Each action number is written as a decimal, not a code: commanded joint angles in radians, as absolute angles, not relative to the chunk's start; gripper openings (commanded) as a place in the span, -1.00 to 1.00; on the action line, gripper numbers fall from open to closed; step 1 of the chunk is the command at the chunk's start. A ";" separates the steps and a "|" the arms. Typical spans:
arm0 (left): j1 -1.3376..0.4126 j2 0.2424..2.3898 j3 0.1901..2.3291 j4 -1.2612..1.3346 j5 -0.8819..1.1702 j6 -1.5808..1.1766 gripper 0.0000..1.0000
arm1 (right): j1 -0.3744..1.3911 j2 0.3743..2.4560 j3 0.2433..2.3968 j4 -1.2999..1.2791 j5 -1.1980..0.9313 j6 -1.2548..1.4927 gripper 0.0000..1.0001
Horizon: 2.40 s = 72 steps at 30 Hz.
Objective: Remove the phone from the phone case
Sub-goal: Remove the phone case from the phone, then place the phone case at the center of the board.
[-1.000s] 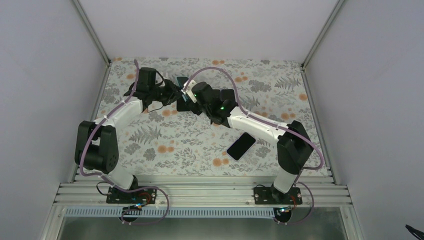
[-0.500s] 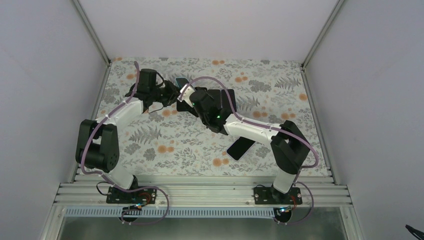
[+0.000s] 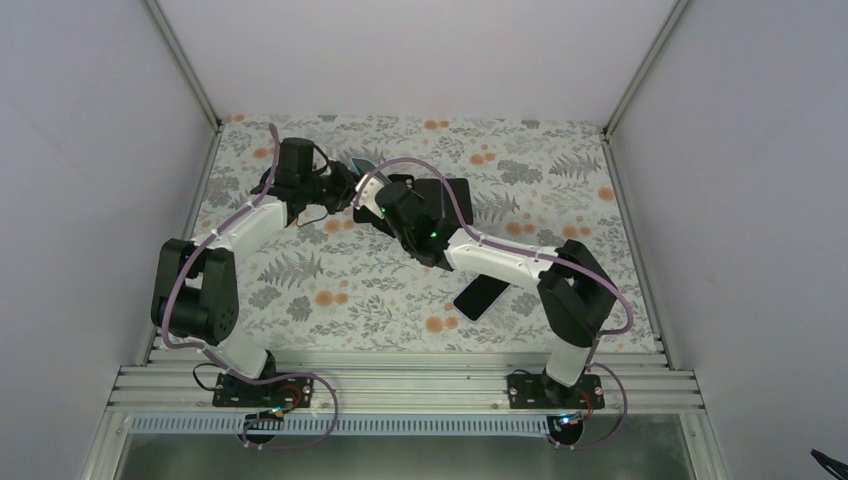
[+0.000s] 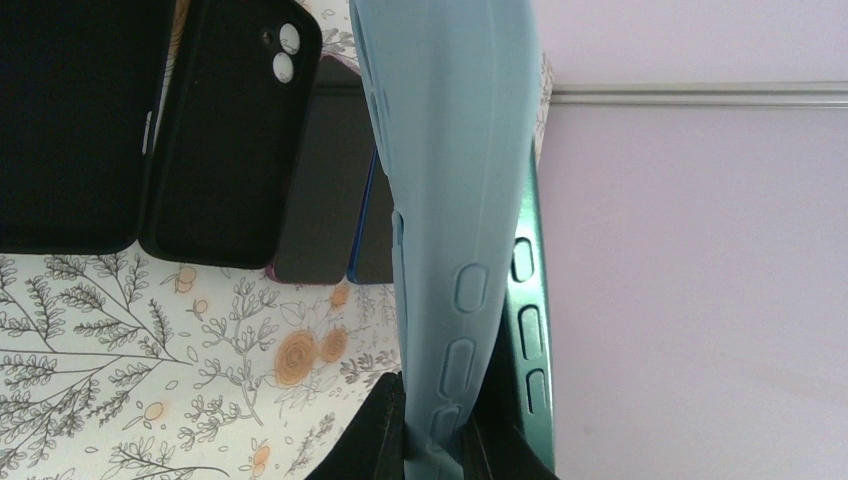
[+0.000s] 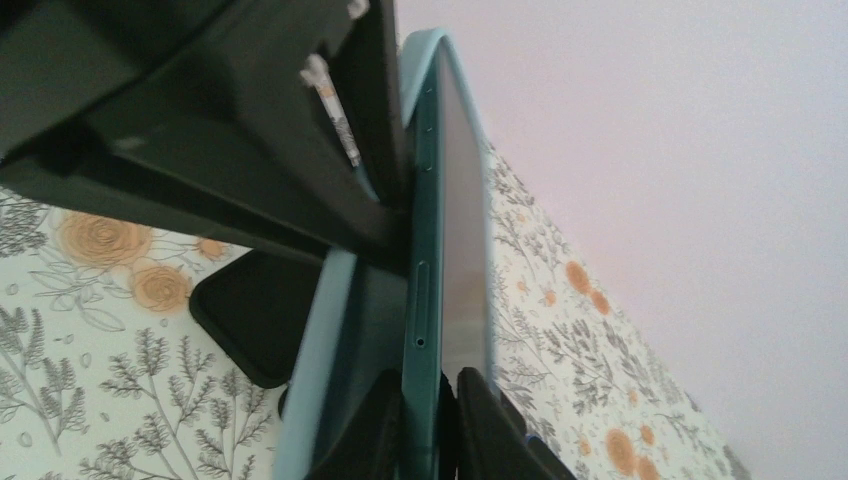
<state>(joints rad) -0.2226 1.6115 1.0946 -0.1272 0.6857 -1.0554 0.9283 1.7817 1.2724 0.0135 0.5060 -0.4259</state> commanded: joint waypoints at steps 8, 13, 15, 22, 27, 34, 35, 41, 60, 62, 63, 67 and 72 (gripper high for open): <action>-0.207 1.587 1.087 -0.128 0.684 -1.008 -0.95 | 0.861 1.692 1.322 -0.002 0.555 -0.363 -0.92; -0.205 1.585 1.080 -0.130 0.673 -0.990 -0.95 | 0.829 1.671 1.335 -0.036 0.495 -0.316 -0.92; -0.206 1.585 1.079 -0.135 0.666 -0.981 -0.95 | 0.817 1.647 1.341 -0.047 0.472 -0.298 -0.92; -0.207 1.584 1.080 -0.140 0.657 -0.968 -0.95 | 0.781 1.620 1.360 -0.063 0.449 -0.272 -0.92; -0.206 1.579 1.074 -0.139 0.656 -0.960 -0.95 | 0.753 1.623 1.369 -0.059 0.460 -0.273 -0.92; -0.206 1.578 1.066 -0.140 0.655 -0.938 -0.95 | 0.709 1.613 1.387 -0.072 0.444 -0.250 -0.92; -0.206 1.579 1.064 -0.138 0.656 -0.935 -0.95 | 0.702 1.610 1.390 -0.079 0.437 -0.246 -0.92; -0.206 1.577 1.068 -0.138 0.647 -0.887 -0.95 | 0.668 1.582 1.395 -0.103 0.385 -0.222 -0.92; -0.005 1.658 1.178 -0.338 0.915 -0.209 -0.95 | 0.582 1.506 1.378 -0.177 0.260 -0.171 -0.92; 0.012 1.676 1.204 -0.384 0.908 -0.144 -0.95 | 0.579 1.507 1.377 -0.179 0.255 -0.167 -0.92; 0.016 1.688 1.221 -0.412 0.898 -0.118 -0.95 | 0.578 1.506 1.377 -0.181 0.252 -0.165 -0.92; 0.034 1.732 1.254 -0.465 0.885 -0.059 -0.95 | 0.578 1.509 1.377 -0.184 0.245 -0.160 -0.92; 0.067 1.787 1.271 -0.493 0.883 -0.026 -0.95 | 0.575 1.506 1.376 -0.187 0.242 -0.160 -0.92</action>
